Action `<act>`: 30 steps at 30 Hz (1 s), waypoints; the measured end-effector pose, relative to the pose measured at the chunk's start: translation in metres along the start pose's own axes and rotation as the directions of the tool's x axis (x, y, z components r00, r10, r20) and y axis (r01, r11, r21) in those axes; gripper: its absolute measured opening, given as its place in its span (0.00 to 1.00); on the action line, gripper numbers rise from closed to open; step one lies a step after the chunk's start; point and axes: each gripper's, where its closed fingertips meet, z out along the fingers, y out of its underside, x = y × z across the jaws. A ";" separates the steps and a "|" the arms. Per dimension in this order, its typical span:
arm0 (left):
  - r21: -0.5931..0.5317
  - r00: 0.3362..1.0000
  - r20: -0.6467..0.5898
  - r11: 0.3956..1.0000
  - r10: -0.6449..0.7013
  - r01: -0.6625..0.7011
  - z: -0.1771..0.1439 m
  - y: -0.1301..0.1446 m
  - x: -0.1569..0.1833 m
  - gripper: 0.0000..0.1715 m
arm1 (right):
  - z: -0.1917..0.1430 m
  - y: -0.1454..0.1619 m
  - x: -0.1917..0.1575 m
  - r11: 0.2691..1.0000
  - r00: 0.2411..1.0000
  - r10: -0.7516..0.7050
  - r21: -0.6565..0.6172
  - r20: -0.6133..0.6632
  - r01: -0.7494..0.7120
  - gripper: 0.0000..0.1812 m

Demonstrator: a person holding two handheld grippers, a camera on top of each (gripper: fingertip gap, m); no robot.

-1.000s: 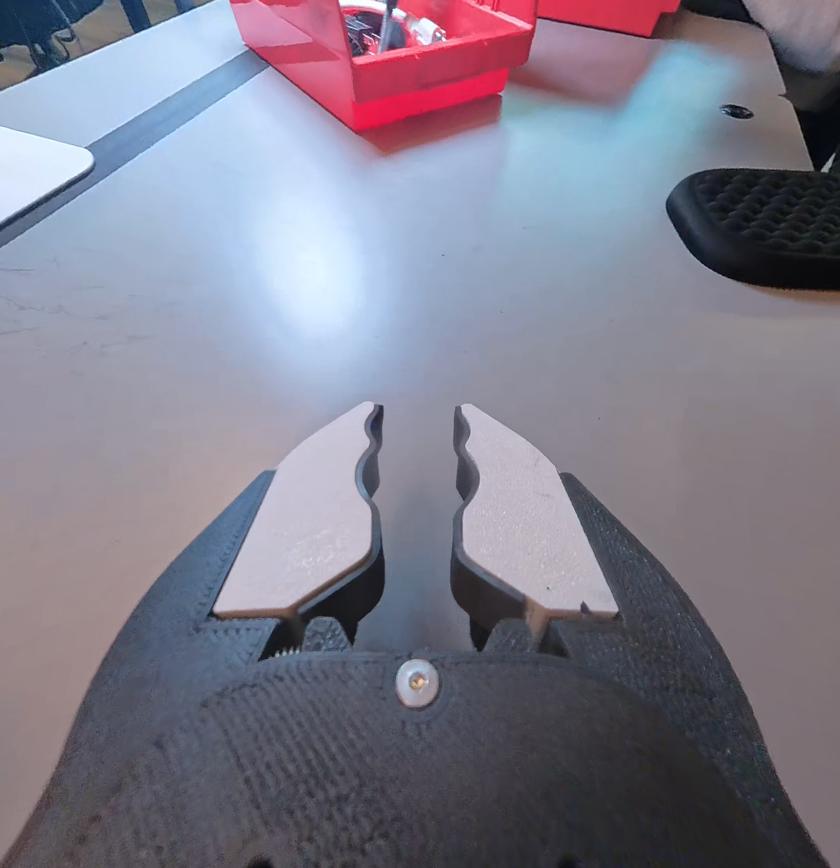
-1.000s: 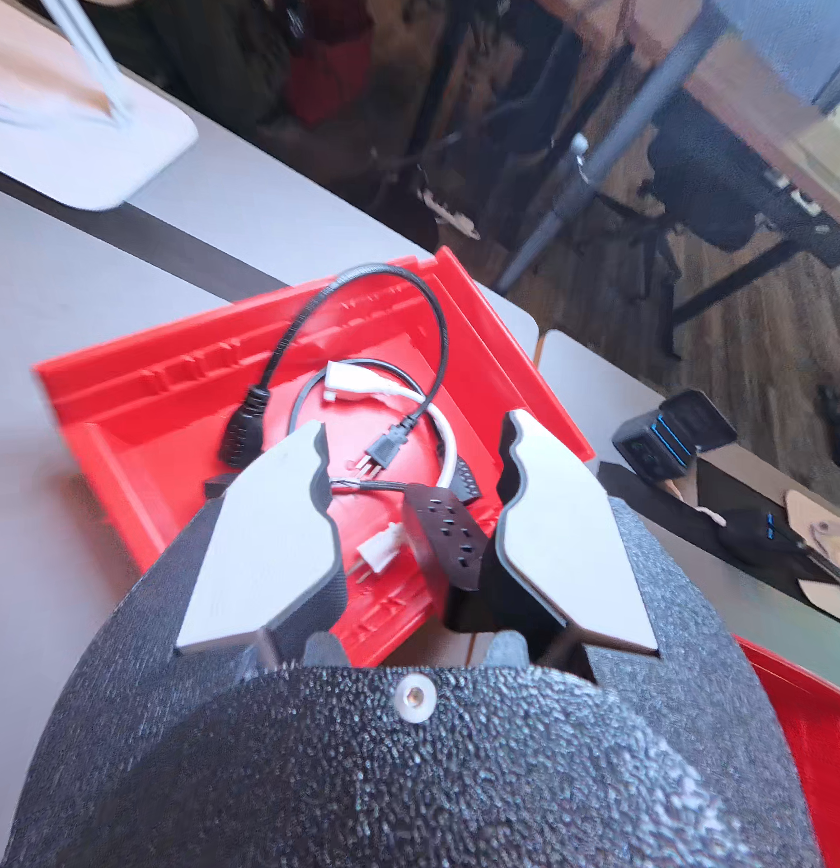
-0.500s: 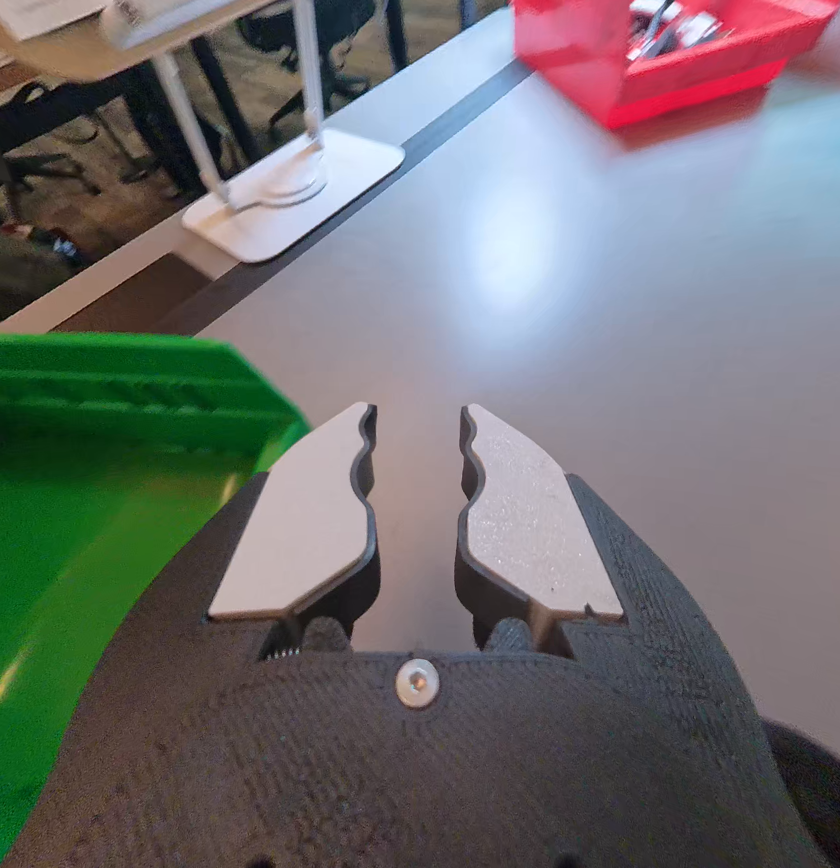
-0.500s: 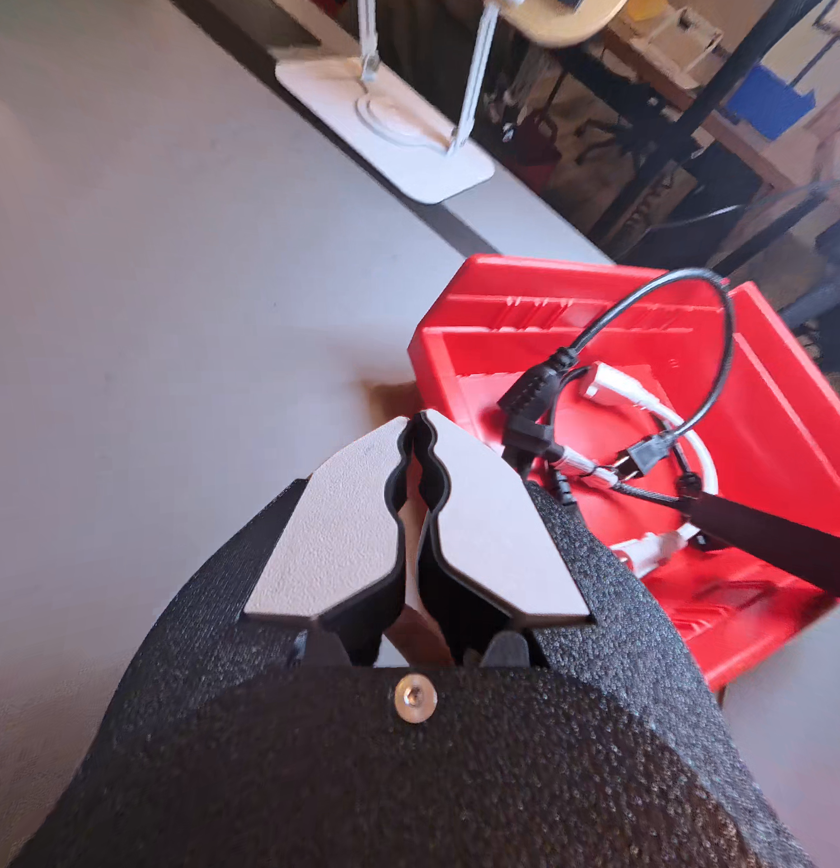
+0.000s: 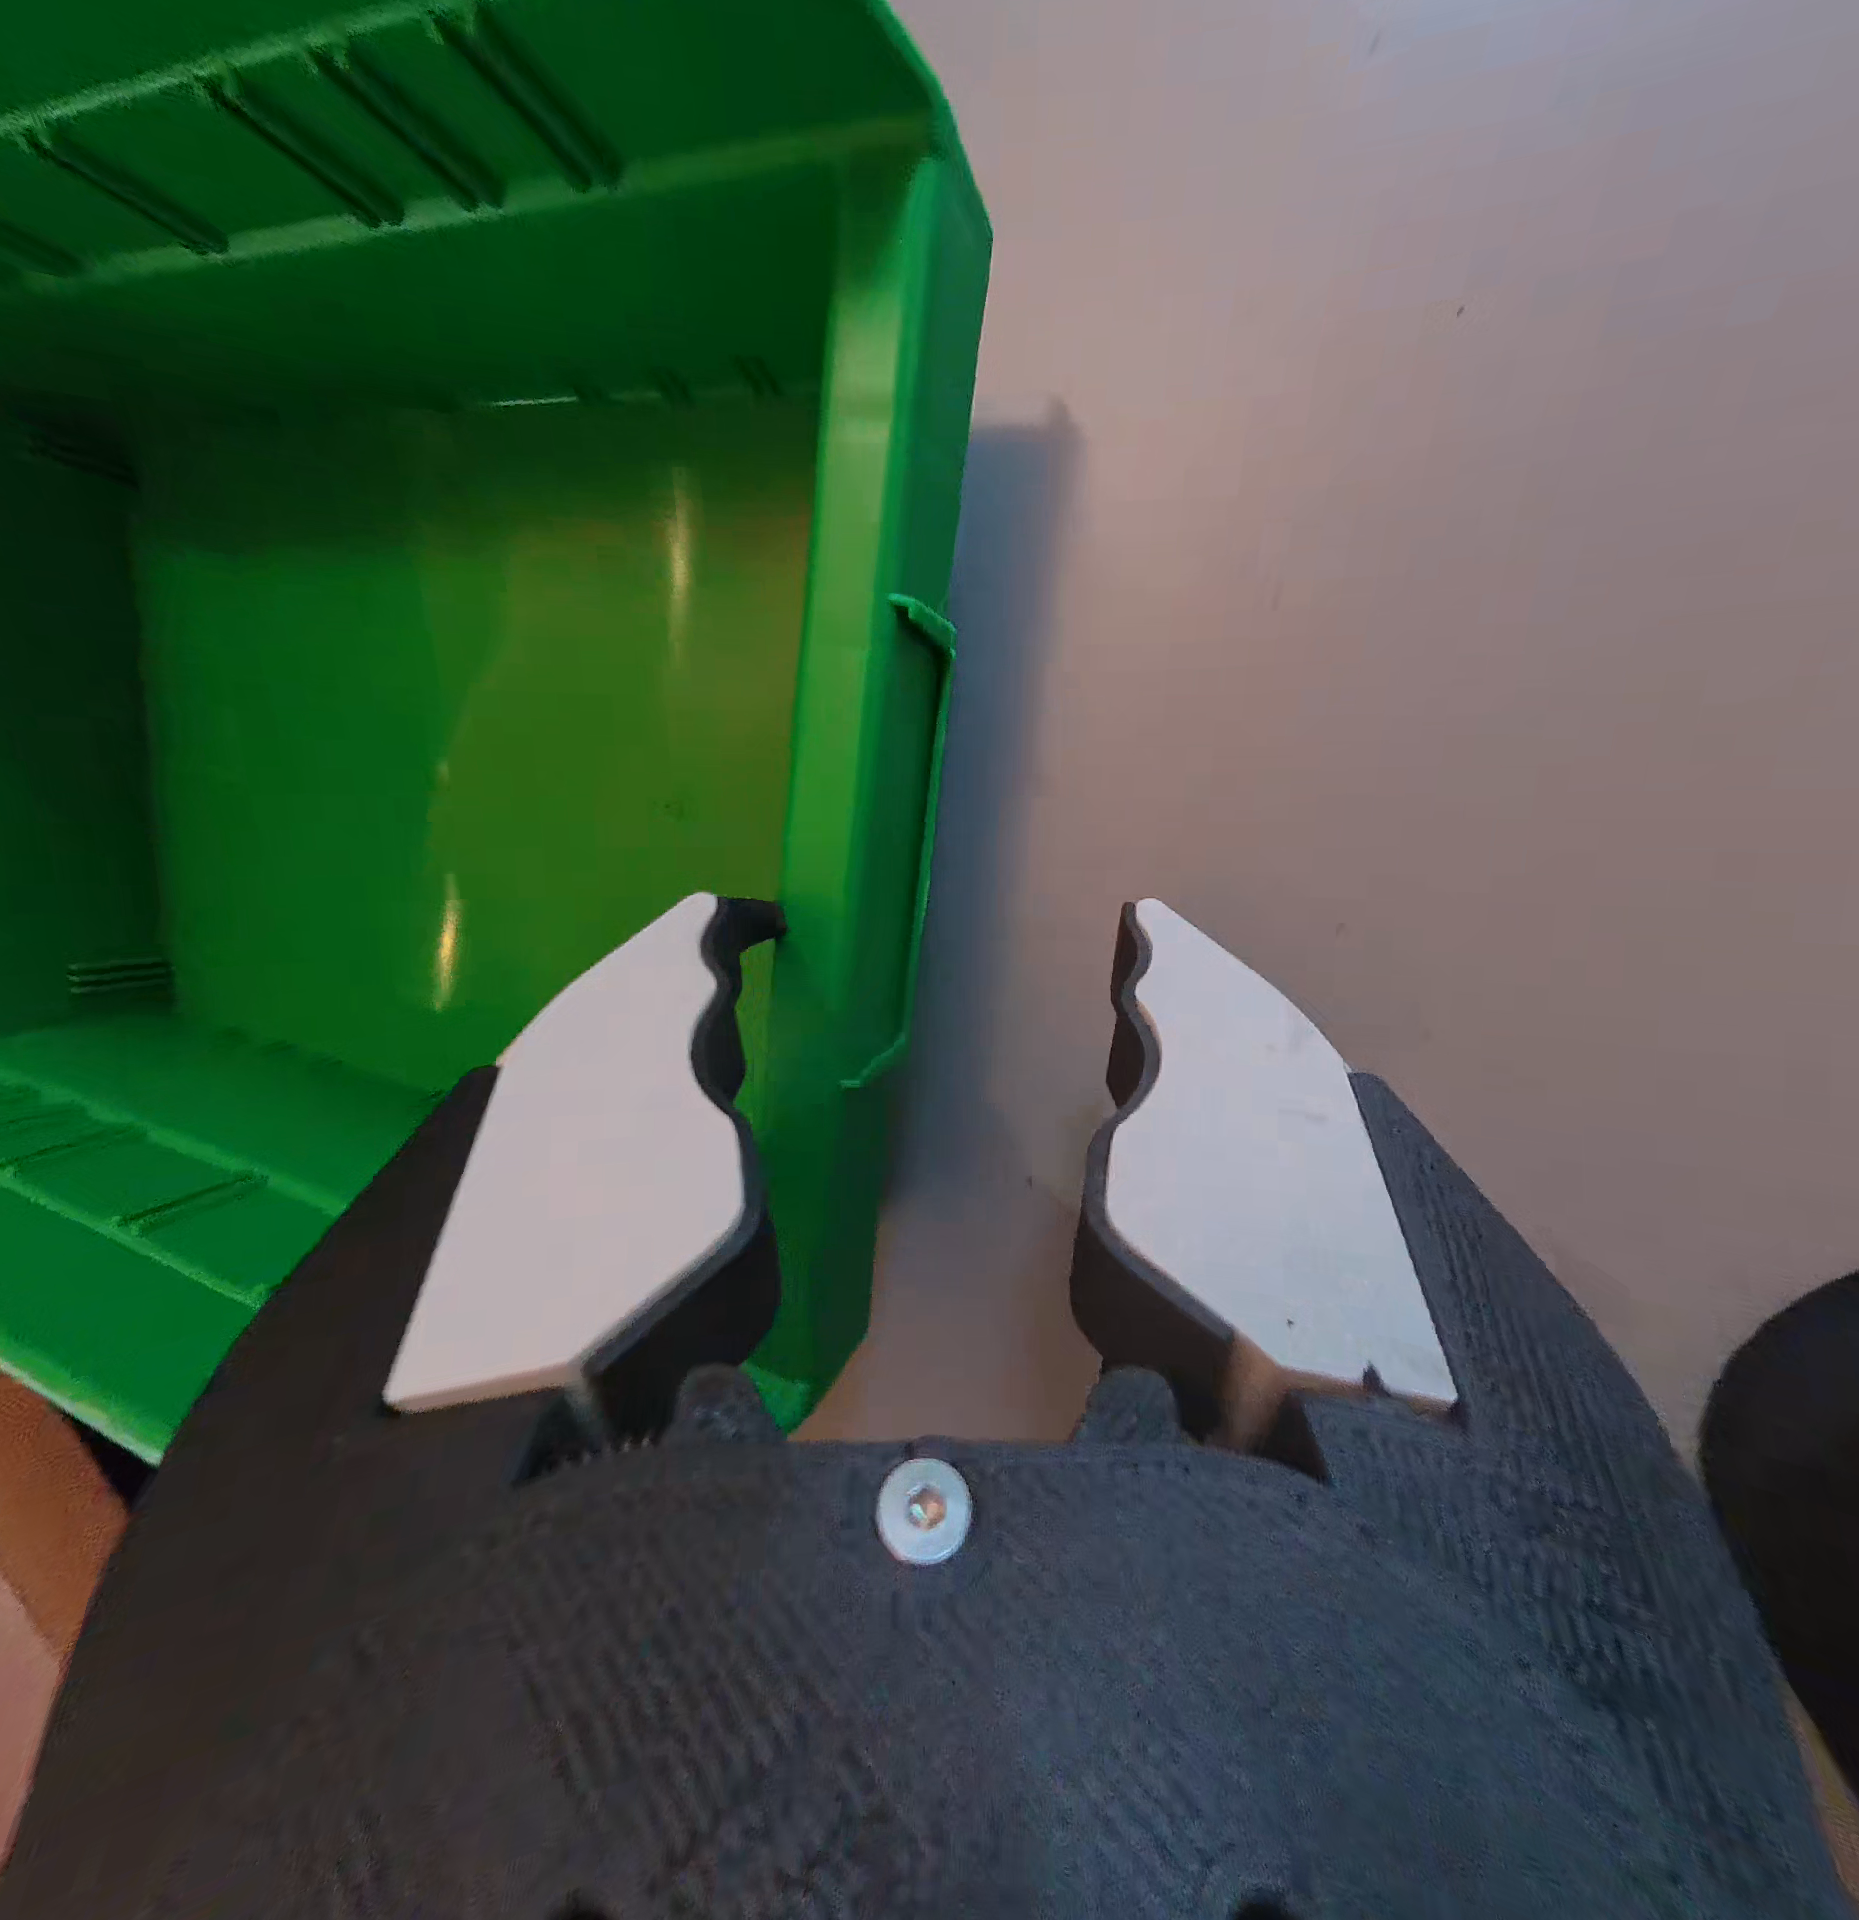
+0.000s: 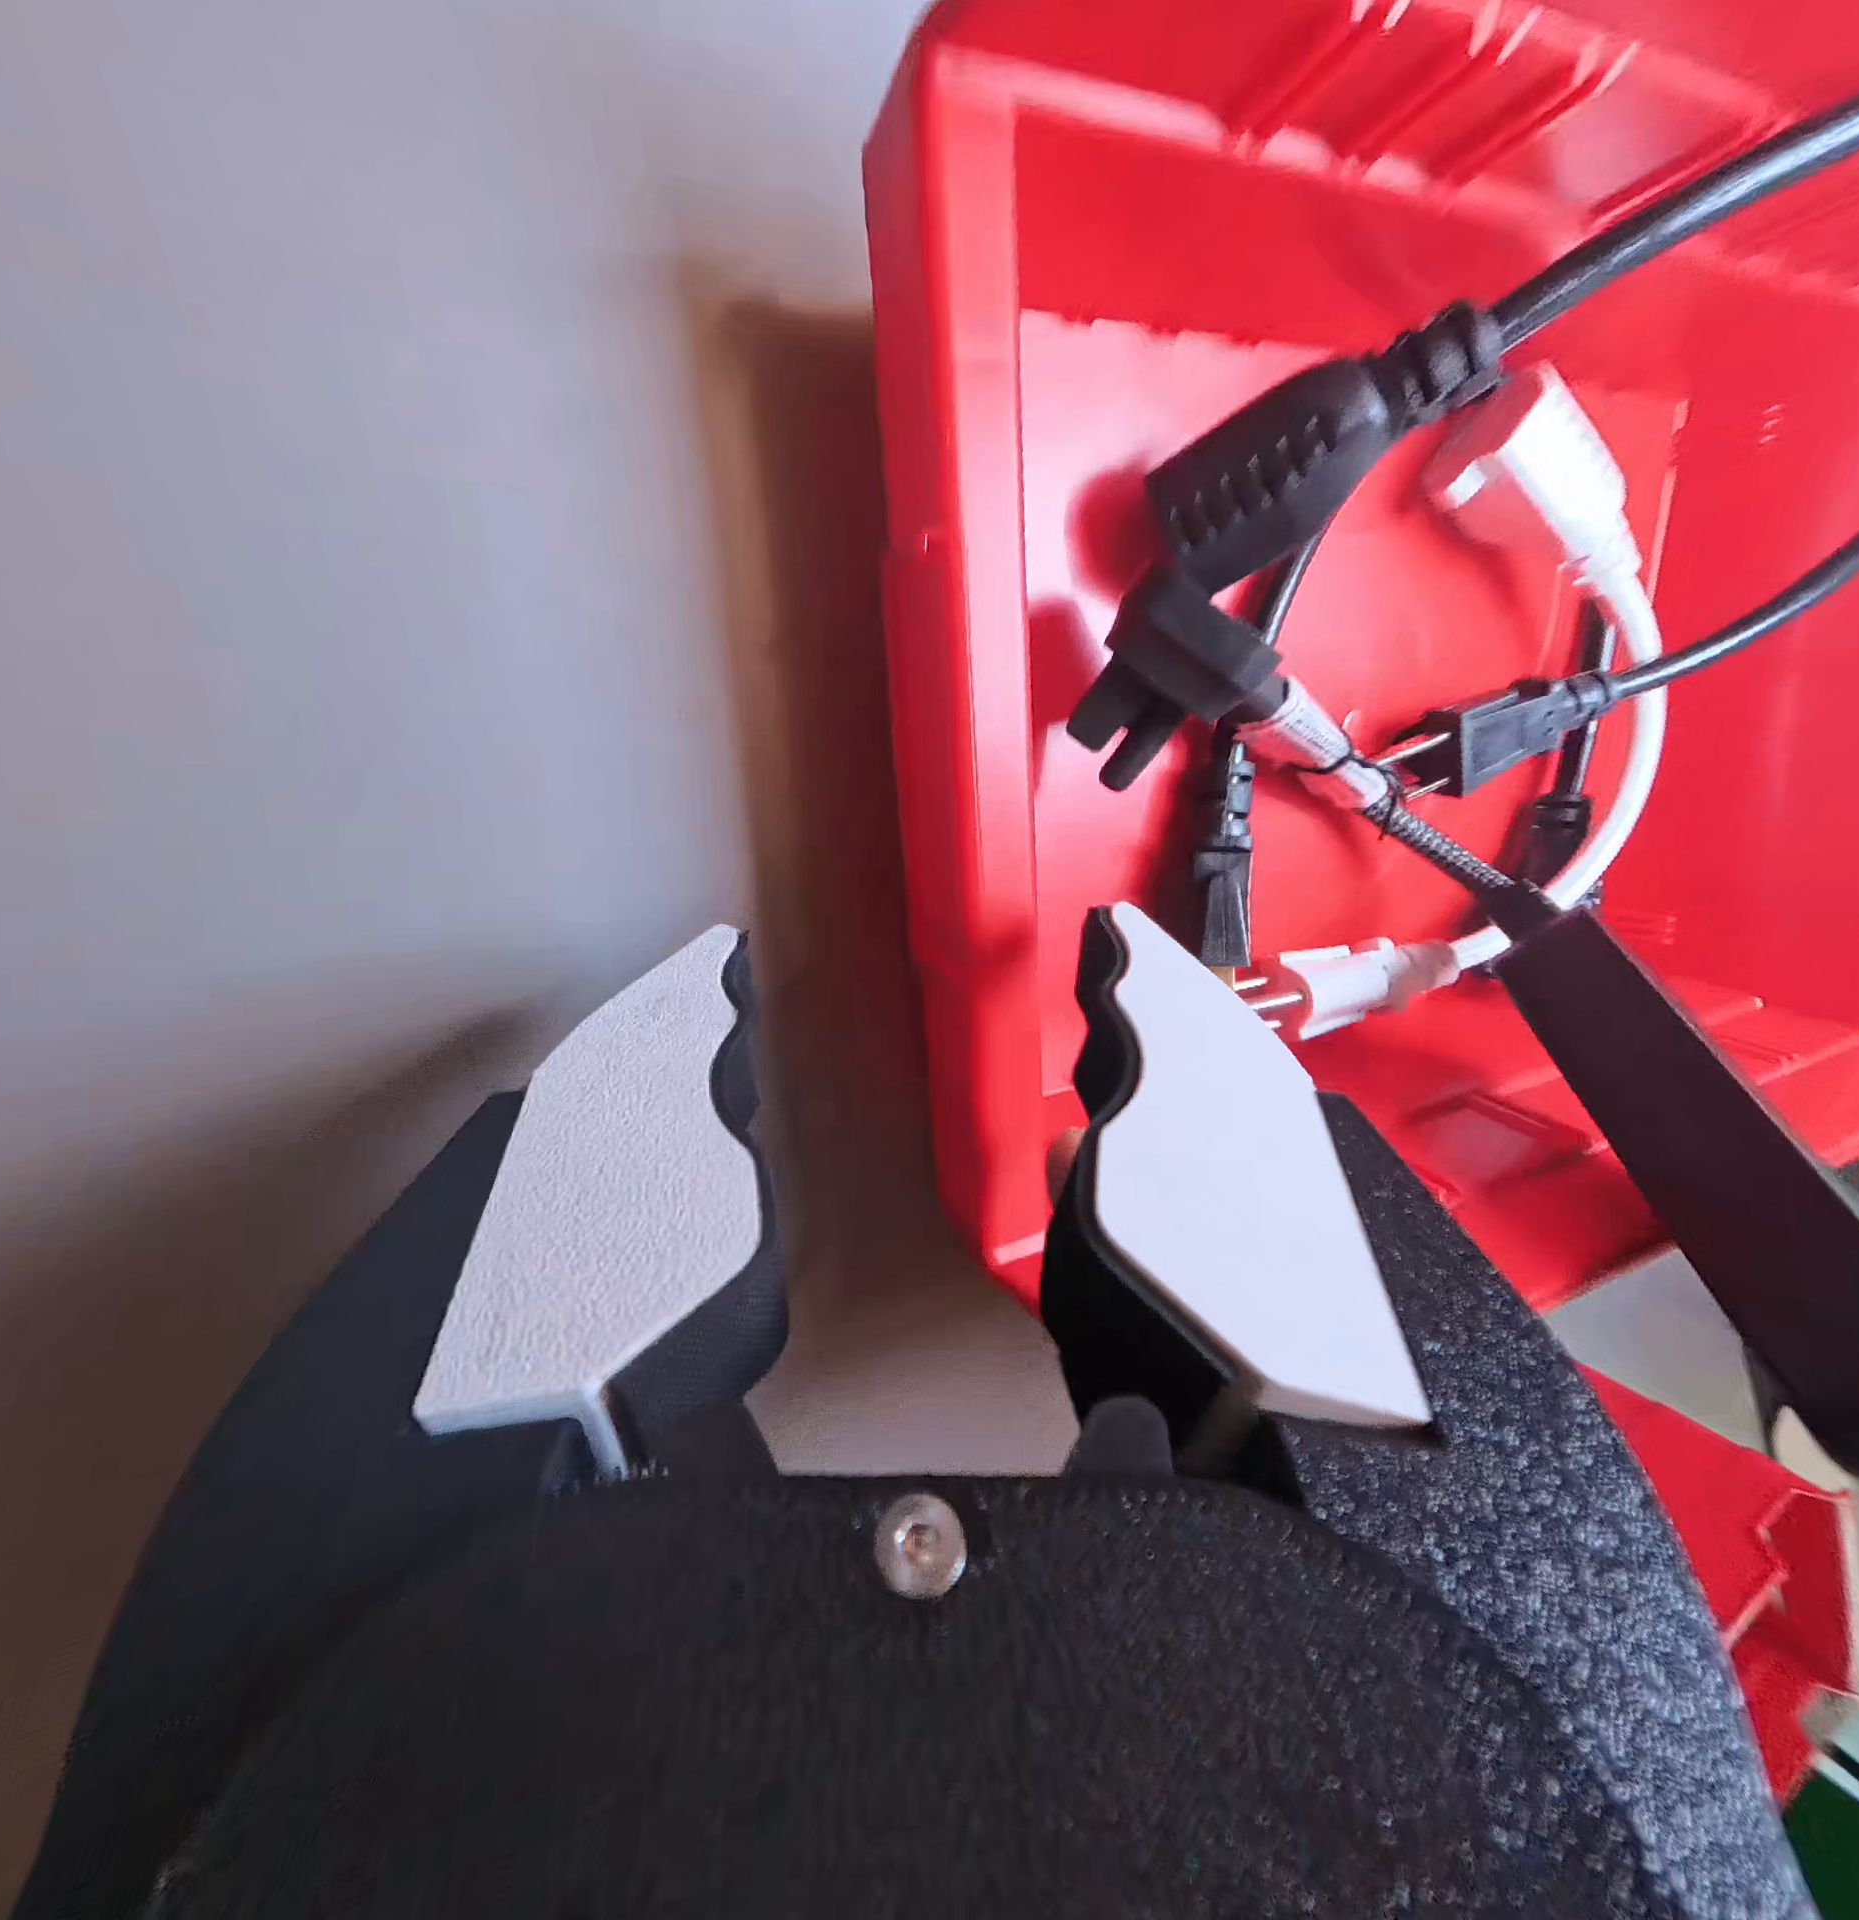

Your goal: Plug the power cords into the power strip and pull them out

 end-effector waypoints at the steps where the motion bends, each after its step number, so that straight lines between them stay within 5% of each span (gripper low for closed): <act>1: -0.039 1.000 -0.008 0.999 0.019 -0.020 0.005 0.002 0.000 0.40 | 0.005 0.004 0.001 0.999 1.000 -0.024 -0.038 0.009 0.025 0.35; 3: -0.105 0.998 -0.037 0.993 0.056 -0.060 0.017 0.006 0.000 0.40 | 0.017 0.012 0.002 0.991 0.998 -0.060 -0.116 0.029 0.063 0.33; 7: -0.103 0.987 0.012 0.982 0.158 -0.156 0.028 -0.010 -0.011 0.16 | 0.044 0.012 0.007 0.966 0.986 -0.162 -0.199 0.023 0.164 0.22; 12: -0.028 0.968 0.018 0.968 0.251 -0.251 0.029 -0.041 0.015 0.16 | 0.040 0.010 0.004 0.956 0.971 -0.236 -0.189 -0.043 0.224 0.18; 22: 0.201 0.831 -0.011 0.815 0.556 -0.543 0.018 -0.135 0.134 0.17 | -0.010 0.003 -0.105 0.907 0.899 -0.419 -0.011 -0.127 0.421 0.18; 30: 0.323 0.735 0.075 0.681 0.674 -0.657 0.027 -0.203 0.173 0.18 | -0.045 -0.024 -0.182 0.873 0.883 -0.432 0.160 -0.185 0.461 0.20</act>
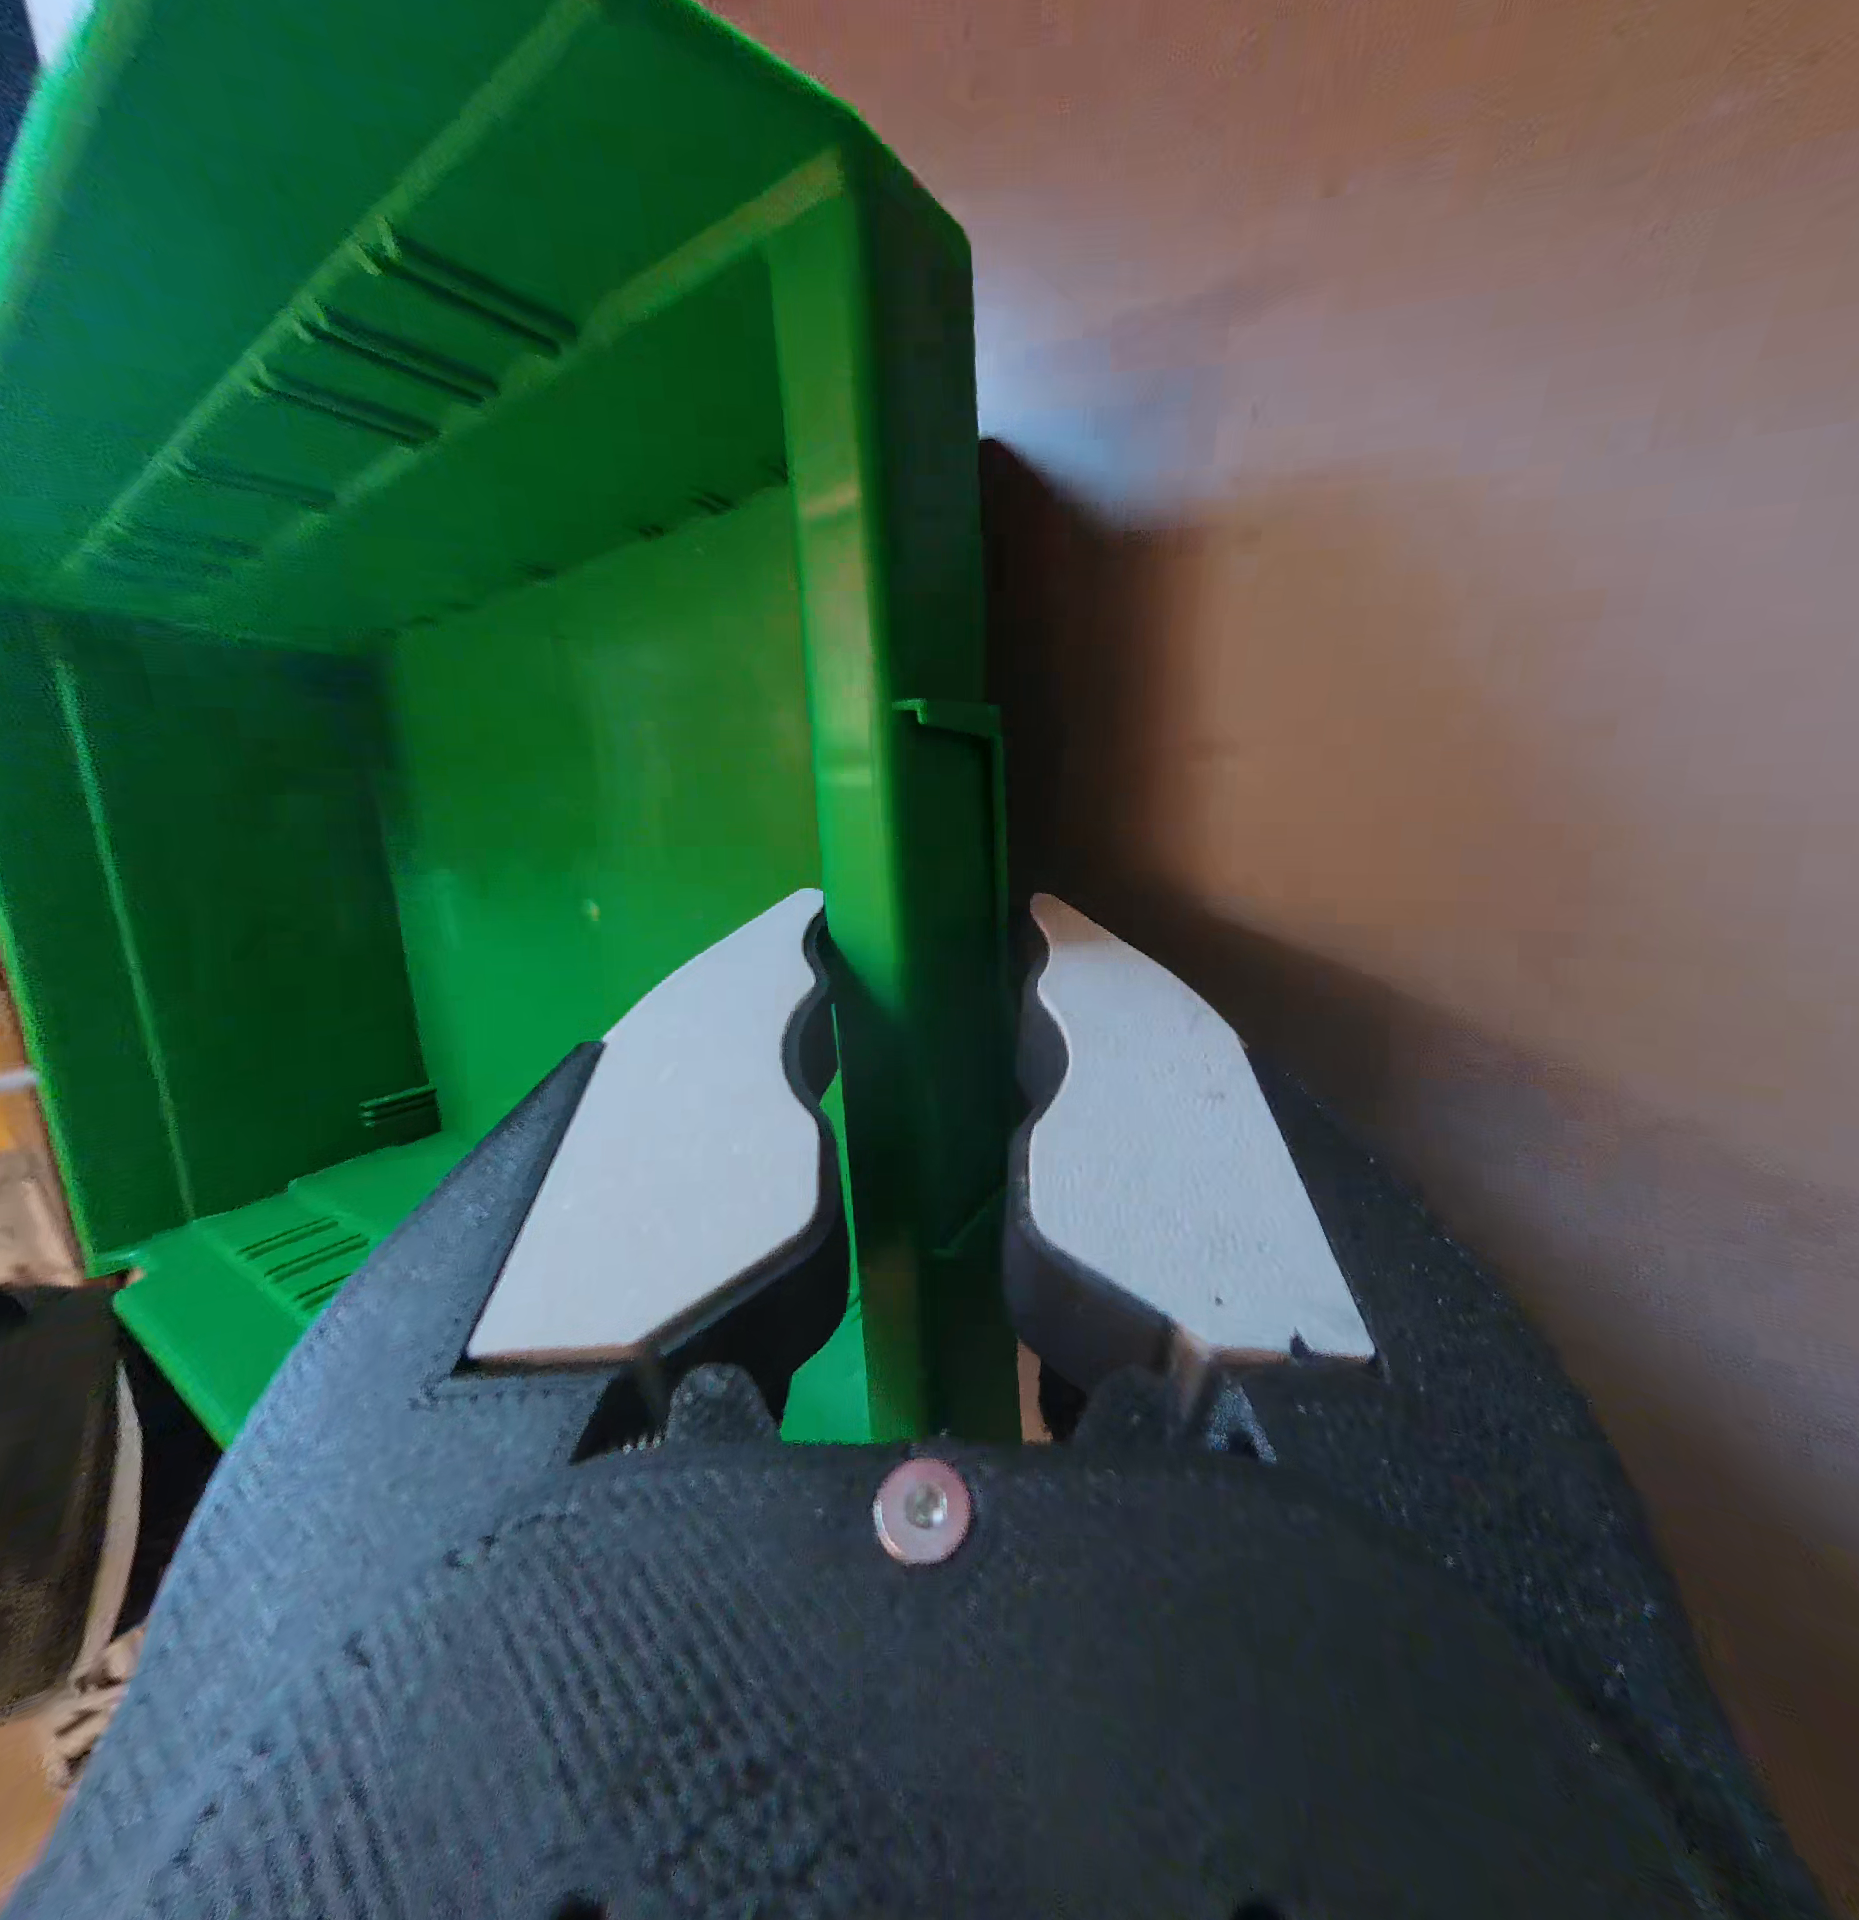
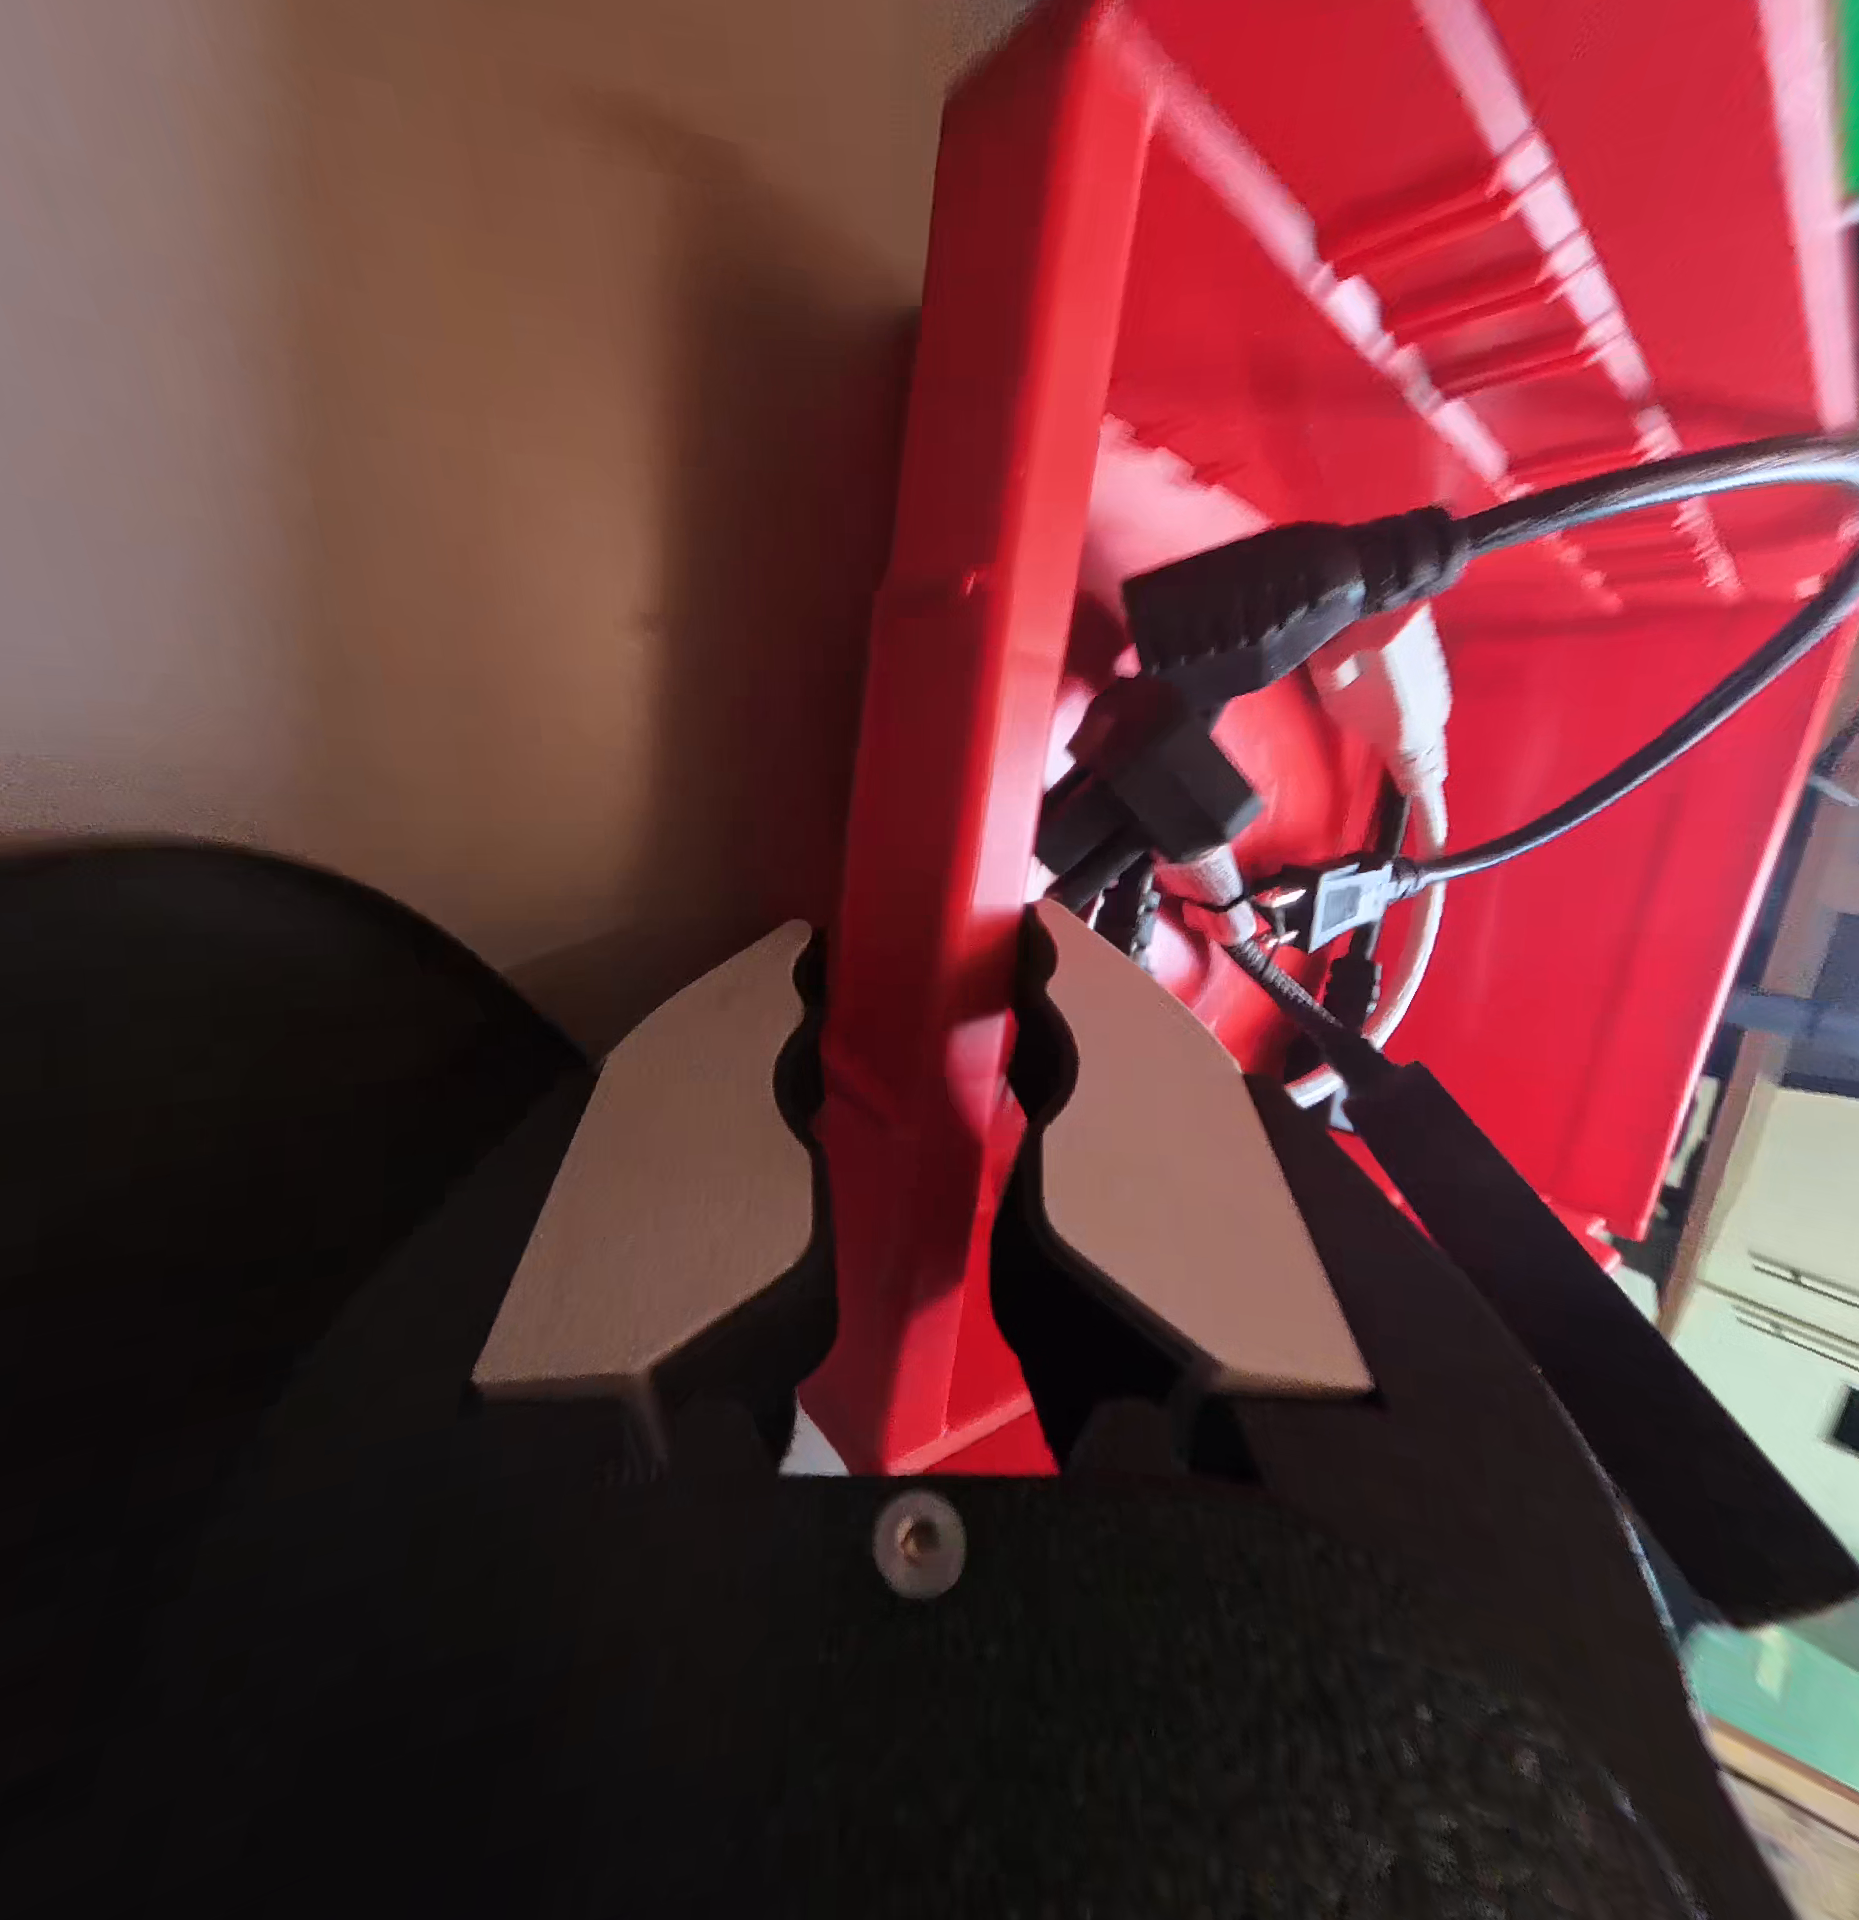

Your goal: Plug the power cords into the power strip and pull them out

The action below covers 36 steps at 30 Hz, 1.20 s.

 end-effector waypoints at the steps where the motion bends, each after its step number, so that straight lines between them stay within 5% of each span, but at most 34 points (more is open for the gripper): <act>1: 0.016 1.000 0.007 1.000 -0.012 0.012 0.001 -0.004 -0.003 0.19 | -0.009 -0.013 -0.001 0.997 0.999 0.040 0.070 -0.022 -0.038 0.20; 3: 0.091 0.996 0.019 0.992 -0.088 0.085 -0.008 -0.014 -0.008 0.20 | -0.035 -0.036 -0.004 0.961 0.983 0.183 0.213 -0.010 -0.177 0.22; 6: 0.264 0.959 -0.029 0.923 -0.283 0.280 -0.039 -0.032 -0.006 0.23 | -0.078 -0.044 0.002 0.790 0.875 0.481 0.408 0.050 -0.457 0.23; 10: 0.447 0.820 -0.216 0.693 -0.531 0.566 -0.074 -0.064 0.010 0.23 | -0.108 0.014 0.026 0.486 0.577 0.817 0.533 0.005 -0.692 0.25; 13: 0.487 0.703 -0.325 0.526 -0.632 0.698 -0.075 -0.092 0.020 0.23 | -0.110 0.060 0.030 0.316 0.365 0.931 0.561 -0.027 -0.765 0.30; 15: 0.495 0.648 -0.351 0.453 -0.675 0.741 -0.065 -0.111 0.021 0.23 | -0.101 0.071 0.033 0.241 0.288 0.958 0.560 -0.005 -0.793 0.33; 19: 0.491 0.556 -0.364 0.353 -0.747 0.796 -0.037 -0.144 0.009 0.25 | -0.068 0.070 0.040 0.210 0.266 0.963 0.483 0.049 -0.850 0.35; 25: 0.528 0.557 -0.218 0.383 -0.801 0.758 0.001 -0.169 -0.008 0.27 | -0.047 0.071 0.050 0.284 0.304 0.952 0.445 -0.027 -0.849 0.19; 28: 0.543 0.543 -0.200 0.369 -0.815 0.754 0.001 -0.169 -0.017 0.15 | -0.049 0.076 0.052 0.281 0.290 0.955 0.471 -0.054 -0.836 0.17; 36: 0.599 0.601 -0.148 0.412 -0.785 0.686 -0.030 -0.182 -0.014 0.13 | -0.077 0.070 0.044 0.303 0.287 0.951 0.535 -0.117 -0.788 0.14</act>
